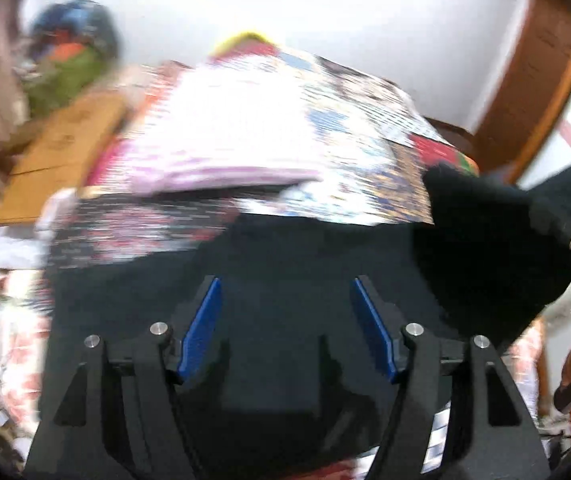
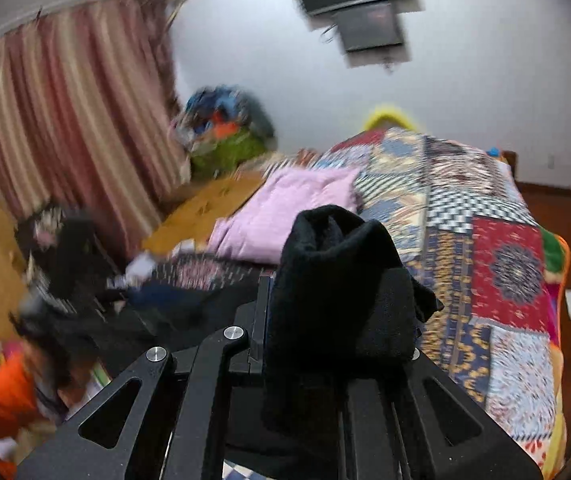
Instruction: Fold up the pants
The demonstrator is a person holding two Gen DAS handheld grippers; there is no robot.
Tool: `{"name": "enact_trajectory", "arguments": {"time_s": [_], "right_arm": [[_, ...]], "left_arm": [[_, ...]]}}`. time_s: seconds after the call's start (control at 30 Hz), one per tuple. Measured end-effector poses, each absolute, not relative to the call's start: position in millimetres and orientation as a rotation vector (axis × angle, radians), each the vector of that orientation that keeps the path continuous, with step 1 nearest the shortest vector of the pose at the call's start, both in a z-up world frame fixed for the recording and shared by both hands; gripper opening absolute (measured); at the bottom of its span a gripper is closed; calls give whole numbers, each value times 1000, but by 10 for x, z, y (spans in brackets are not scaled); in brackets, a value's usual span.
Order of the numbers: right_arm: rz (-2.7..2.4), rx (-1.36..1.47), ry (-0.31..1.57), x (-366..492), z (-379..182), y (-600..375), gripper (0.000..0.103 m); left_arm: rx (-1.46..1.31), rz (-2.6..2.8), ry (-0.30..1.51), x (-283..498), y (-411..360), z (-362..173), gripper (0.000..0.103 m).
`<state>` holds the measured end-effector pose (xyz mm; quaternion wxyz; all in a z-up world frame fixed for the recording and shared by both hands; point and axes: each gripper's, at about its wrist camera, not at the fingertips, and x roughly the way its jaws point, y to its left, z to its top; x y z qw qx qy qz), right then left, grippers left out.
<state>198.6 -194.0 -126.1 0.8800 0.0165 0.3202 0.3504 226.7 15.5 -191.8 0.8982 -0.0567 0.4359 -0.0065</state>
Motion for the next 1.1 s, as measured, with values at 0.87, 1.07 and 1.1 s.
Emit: {"name": "enact_trajectory", "arguments": {"time_s": [0.87, 1.07, 1.1], "right_arm": [[1034, -280, 903, 1517, -1712, -977, 59], [886, -196, 874, 1749, -1458, -1487, 68], [849, -202, 875, 1829, -1473, -1541, 68]], "left_arm": [[-245, 95, 909, 1921, 953, -2314, 67], [-212, 76, 896, 2008, 834, -2202, 68], [-205, 70, 896, 2032, 795, -2191, 69]]}}
